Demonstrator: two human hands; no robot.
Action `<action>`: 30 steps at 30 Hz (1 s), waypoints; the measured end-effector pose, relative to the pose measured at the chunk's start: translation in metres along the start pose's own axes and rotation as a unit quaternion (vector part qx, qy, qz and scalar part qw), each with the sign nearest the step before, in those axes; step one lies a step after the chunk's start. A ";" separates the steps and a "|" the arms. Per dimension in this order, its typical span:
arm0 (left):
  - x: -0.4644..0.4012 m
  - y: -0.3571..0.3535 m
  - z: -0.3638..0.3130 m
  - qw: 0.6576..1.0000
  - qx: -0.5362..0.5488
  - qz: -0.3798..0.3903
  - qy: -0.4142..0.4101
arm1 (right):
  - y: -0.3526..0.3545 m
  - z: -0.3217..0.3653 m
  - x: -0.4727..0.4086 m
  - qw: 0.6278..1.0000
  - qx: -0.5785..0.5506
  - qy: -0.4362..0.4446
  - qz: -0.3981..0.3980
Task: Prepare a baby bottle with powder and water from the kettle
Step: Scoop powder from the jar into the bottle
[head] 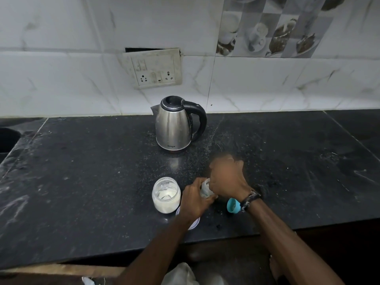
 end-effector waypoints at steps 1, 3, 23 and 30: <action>0.000 0.000 0.000 1.000 -0.002 -0.001 -0.001 | -0.001 -0.001 0.000 0.999 -0.042 -0.003 0.016; -0.001 -0.001 0.001 1.000 0.001 -0.003 -0.001 | 0.000 -0.002 0.000 0.998 -0.054 -0.015 0.014; -0.002 0.000 0.004 1.000 0.002 -0.010 -0.003 | 0.009 -0.005 0.003 0.994 -0.101 -0.033 0.011; -0.001 0.000 0.005 1.000 -0.003 -0.012 0.002 | 0.007 -0.003 0.004 0.996 -0.079 -0.030 0.013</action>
Point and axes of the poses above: each hand's wrist, its own x-axis away from the middle knuckle, its own y-axis out of the back of the hand, z = x × y, the point moved 7 cm from there along -x, towards the middle knuckle, and after that the axes turned 10 degrees about z, right-handed, at the moved point
